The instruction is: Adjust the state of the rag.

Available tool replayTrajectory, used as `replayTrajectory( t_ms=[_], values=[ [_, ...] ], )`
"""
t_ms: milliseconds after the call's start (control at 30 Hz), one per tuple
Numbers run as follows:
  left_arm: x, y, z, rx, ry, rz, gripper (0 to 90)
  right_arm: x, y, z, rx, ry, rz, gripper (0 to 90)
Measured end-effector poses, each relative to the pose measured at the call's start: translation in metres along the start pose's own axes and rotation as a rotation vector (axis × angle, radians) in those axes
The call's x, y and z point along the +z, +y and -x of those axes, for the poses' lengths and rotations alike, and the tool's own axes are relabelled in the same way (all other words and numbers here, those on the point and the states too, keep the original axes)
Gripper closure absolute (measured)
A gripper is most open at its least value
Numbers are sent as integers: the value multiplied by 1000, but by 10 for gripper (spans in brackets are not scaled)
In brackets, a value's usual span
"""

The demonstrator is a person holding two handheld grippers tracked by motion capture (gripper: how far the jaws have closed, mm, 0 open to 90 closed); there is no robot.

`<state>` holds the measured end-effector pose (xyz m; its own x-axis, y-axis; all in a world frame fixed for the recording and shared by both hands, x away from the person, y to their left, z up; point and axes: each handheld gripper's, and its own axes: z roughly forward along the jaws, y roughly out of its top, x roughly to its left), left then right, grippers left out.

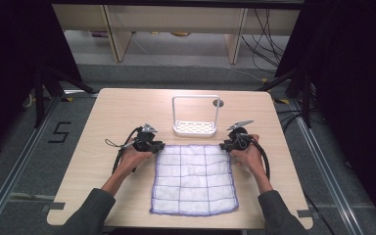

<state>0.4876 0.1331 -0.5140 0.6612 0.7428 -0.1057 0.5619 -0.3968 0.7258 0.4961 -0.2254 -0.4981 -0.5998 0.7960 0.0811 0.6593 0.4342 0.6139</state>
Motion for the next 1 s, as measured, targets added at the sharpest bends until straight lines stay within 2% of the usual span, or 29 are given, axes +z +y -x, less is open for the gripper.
replayTrajectory(
  t_ms=[67, 100, 133, 167, 200, 267, 300, 333, 367, 400, 433, 567, 667, 733, 800, 833, 867, 900, 933, 967, 1000],
  values=[
    [-1, 0, 3, 12, 8, -1, 855, -2, -1, -1, 19, 16, -11, 833],
    [-2, 0, 3, 16, 3, 3, 861, -2, -1, 1, -16, 4, 0, 854],
    [-4, 0, 3, 16, 2, 11, 865, -1, -1, 1, -23, -4, 21, 863],
    [-5, 1, 3, 19, -4, 13, 869, -5, 0, 1, -35, 12, 16, 868],
    [-7, 2, 3, 20, -7, 23, 871, -4, 0, 1, -38, -4, 34, 869],
    [-12, 4, 3, 12, -4, 35, 873, -10, 3, -1, -47, 8, 33, 871],
    [-14, 6, 2, 17, -6, 44, 874, -13, 4, -2, -42, 16, 49, 871],
    [-16, 7, 2, 15, -7, 42, 874, -14, 5, -2, -56, 6, 70, 871],
    [-18, 9, 1, 25, -5, 47, 875, -18, 6, -2, -56, 12, 57, 871],
    [-18, 9, 1, 25, -5, 47, 875, -18, 6, -3, -44, 11, 90, 871],
    [-19, 10, 2, 4, -1, 68, 875, -18, 6, -3, -44, 11, 90, 871],
    [-29, 19, 1, 8, -2, 98, 875, -30, 11, -4, -61, 16, 114, 872],
    [-40, 30, 1, 21, 9, 138, 875, -46, 19, -8, -45, 17, 131, 873],
    [-43, 32, 1, 17, 10, 148, 875, -53, 24, -6, -83, 5, 162, 873],
    [-49, 36, 1, 19, 11, 175, 875, -59, 27, -7, -99, 14, 155, 873],
    [-53, 37, 2, 24, 11, 180, 875, -63, 29, -8, -108, 17, 169, 873],
    [-56, 38, 3, 30, 11, 188, 875, -67, 30, -11, -98, 18, 188, 873],
    [-59, 37, 6, 28, 6, 205, 875, -71, 31, -12, -135, 17, 195, 873],
    [-64, 37, 7, 47, 7, 201, 875, -79, 29, -20, -141, 23, 196, 873],
    [-72, 33, 12, 50, -8, 222, 875, -82, 27, -23, -157, 21, 209, 873],
    [-72, 33, 12, 50, -8, 222, 875, -82, 27, -23, -157, 21, 209, 873]
  ],
)
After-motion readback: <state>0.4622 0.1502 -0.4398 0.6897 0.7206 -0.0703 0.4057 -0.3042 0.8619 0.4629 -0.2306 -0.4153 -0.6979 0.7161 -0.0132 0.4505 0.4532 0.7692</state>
